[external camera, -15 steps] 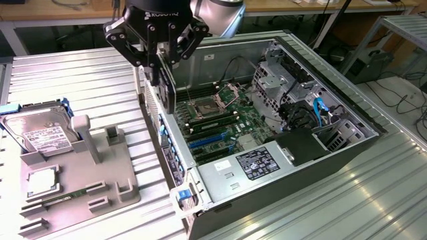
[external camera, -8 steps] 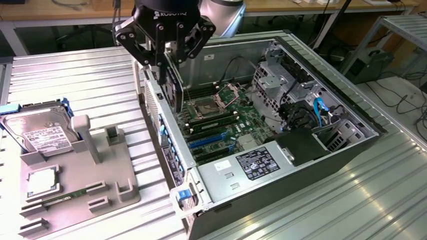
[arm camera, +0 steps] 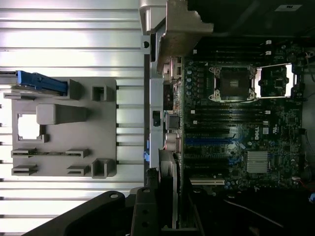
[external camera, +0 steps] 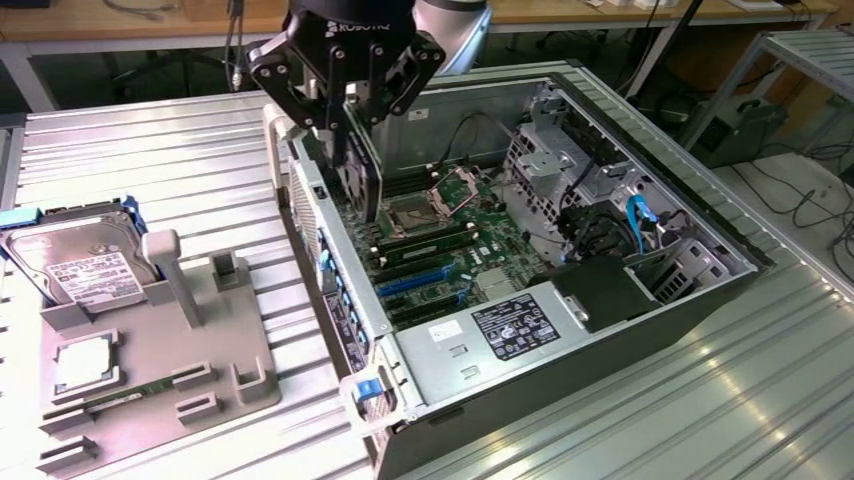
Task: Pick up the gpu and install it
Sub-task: 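Pick up the gpu and move the gpu toward the slot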
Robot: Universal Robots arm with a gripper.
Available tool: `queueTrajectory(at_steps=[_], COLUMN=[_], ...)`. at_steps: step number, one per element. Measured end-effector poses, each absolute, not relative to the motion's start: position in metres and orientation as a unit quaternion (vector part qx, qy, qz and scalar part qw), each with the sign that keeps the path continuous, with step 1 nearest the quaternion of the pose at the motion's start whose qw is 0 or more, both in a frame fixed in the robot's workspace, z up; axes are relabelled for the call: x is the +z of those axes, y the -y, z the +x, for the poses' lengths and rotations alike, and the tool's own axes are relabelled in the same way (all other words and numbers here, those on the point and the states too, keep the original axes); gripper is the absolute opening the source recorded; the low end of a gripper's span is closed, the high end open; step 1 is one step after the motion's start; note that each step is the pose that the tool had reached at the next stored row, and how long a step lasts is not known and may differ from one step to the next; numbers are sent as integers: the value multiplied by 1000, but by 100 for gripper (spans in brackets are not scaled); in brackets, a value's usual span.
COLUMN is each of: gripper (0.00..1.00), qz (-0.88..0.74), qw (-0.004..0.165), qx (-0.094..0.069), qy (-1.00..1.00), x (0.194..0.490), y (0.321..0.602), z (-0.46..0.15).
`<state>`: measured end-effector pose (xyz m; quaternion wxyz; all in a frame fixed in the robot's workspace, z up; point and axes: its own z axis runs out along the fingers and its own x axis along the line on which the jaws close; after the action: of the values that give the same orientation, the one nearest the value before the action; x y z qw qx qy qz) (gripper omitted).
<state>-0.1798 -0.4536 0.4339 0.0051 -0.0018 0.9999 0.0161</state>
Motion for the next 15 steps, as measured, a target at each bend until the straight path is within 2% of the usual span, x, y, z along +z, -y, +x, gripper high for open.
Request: queueTrajectory(at_steps=[15], gripper=[27], qz=[-2], qw=[5], qx=[16], qy=[-1000], x=[433], y=[454], z=[-153])
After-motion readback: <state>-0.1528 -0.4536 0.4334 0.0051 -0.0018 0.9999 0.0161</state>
